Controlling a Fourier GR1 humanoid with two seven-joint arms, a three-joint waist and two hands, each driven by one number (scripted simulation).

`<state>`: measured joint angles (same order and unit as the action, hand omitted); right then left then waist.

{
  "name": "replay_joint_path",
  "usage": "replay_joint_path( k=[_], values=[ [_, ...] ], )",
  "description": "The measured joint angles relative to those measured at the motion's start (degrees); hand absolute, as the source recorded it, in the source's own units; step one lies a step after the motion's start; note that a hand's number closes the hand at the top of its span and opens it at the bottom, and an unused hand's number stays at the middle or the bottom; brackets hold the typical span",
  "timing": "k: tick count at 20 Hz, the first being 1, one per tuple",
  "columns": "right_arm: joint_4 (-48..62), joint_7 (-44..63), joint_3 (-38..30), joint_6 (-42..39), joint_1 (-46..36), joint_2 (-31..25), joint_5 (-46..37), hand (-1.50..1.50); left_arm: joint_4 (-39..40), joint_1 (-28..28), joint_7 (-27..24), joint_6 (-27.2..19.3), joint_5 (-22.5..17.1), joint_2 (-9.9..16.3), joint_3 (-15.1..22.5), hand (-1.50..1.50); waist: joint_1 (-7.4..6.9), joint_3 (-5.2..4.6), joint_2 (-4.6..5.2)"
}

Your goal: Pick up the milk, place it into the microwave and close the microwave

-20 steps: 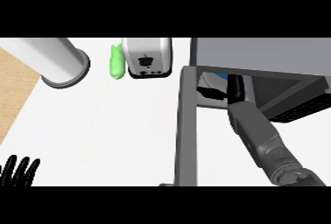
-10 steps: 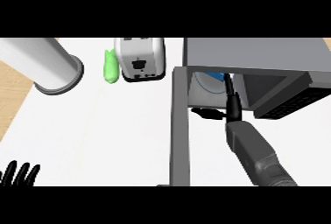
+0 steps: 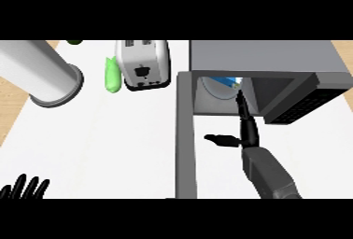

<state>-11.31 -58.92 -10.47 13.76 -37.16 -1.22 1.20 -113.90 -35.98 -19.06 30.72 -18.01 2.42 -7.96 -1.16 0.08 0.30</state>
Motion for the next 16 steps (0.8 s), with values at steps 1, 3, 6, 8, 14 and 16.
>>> replay_joint_path(
  k=[1,3,6,8,14,16],
  values=[
    [-0.5,-0.1,0.4,-1.3,1.1,-0.1,-0.2,-1.5,-0.3,-0.1,0.3,0.1,0.4,-0.1,0.4,-1.5,0.22,-0.01,-0.09],
    [-2.3,0.2,1.4,-3.2,3.4,-0.7,-0.6,-1.5,-0.2,-0.8,-0.4,0.7,2.1,-0.4,1.0,-1.5,0.59,-0.04,-0.26],
    [-6.1,0.3,2.4,-5.0,7.8,-1.6,-0.5,-1.5,0.2,-1.5,-1.1,1.4,4.3,-0.8,1.7,-1.5,1.09,-0.08,-0.46],
    [-9.2,0.4,3.0,-5.3,10.6,-1.6,-0.5,-1.5,1.3,-0.4,-0.8,1.2,4.9,-1.2,2.1,-1.5,1.25,-0.1,-0.49],
    [-18.8,0.8,3.9,-7.1,19.3,-3.7,0.7,1.5,3.4,1.8,-0.2,3.2,8.2,-1.4,5.9,-1.5,1.83,-0.12,-0.57],
    [-22.4,1.2,4.3,-8.1,22.6,-4.9,1.1,1.5,5.0,3.6,0.1,3.6,10.0,-1.0,7.2,-1.5,2.04,-0.14,-0.6]
  ],
)
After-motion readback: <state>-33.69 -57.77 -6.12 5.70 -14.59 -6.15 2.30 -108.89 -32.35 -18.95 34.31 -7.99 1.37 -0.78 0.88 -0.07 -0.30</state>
